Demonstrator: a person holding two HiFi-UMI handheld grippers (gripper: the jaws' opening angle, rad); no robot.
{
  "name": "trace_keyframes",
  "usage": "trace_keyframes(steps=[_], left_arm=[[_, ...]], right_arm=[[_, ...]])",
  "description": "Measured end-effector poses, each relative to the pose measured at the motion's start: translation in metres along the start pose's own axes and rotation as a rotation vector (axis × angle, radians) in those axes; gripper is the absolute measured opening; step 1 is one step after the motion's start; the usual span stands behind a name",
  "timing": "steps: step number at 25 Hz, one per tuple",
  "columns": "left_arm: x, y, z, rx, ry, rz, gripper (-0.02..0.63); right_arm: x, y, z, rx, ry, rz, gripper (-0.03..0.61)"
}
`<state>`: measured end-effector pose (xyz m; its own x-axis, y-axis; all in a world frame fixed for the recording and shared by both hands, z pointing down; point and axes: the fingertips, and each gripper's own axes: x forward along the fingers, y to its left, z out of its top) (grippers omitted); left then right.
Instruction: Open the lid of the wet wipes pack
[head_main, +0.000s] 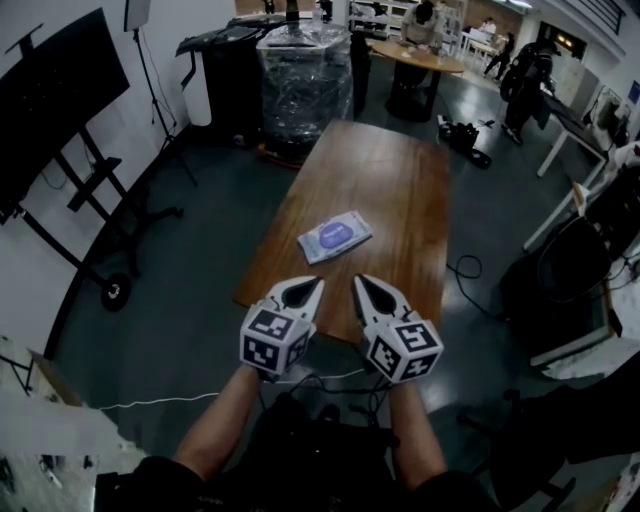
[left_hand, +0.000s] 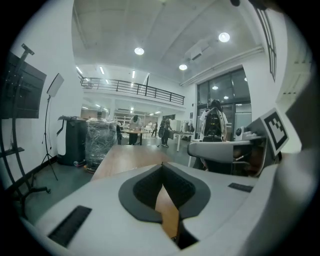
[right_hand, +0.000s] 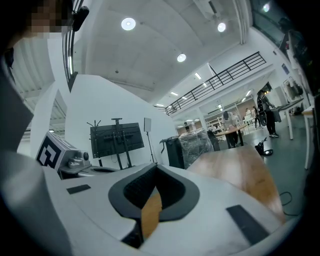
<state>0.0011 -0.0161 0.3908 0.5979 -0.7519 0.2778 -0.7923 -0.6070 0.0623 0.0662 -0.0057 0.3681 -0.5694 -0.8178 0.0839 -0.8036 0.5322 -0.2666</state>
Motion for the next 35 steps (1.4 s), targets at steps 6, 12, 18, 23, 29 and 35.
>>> trace_keyframes(steps=[6,12,18,23,29,35], left_arm=[[0.036,0.02,-0.012,0.016,0.051,-0.021,0.005],[0.084,0.039,-0.028,0.015,0.098,-0.072,0.005],[0.124,0.067,-0.035,0.001,0.126,-0.129,0.006],[0.152,0.091,-0.042,-0.004,0.15,-0.152,0.006],[0.183,0.102,-0.063,0.007,0.211,-0.171,0.006],[0.213,0.108,-0.084,0.029,0.252,-0.129,0.005]], right_arm=[[0.023,-0.024,-0.004,0.01,0.013,-0.031,0.011],[0.052,-0.058,-0.013,0.004,0.059,-0.089,0.011],[0.096,-0.084,-0.019,-0.007,0.106,-0.146,0.011],[0.122,-0.104,-0.029,-0.028,0.16,-0.205,0.011],[0.139,-0.131,-0.048,-0.044,0.232,-0.242,0.011],[0.159,-0.162,-0.073,-0.071,0.306,-0.196,0.011]])
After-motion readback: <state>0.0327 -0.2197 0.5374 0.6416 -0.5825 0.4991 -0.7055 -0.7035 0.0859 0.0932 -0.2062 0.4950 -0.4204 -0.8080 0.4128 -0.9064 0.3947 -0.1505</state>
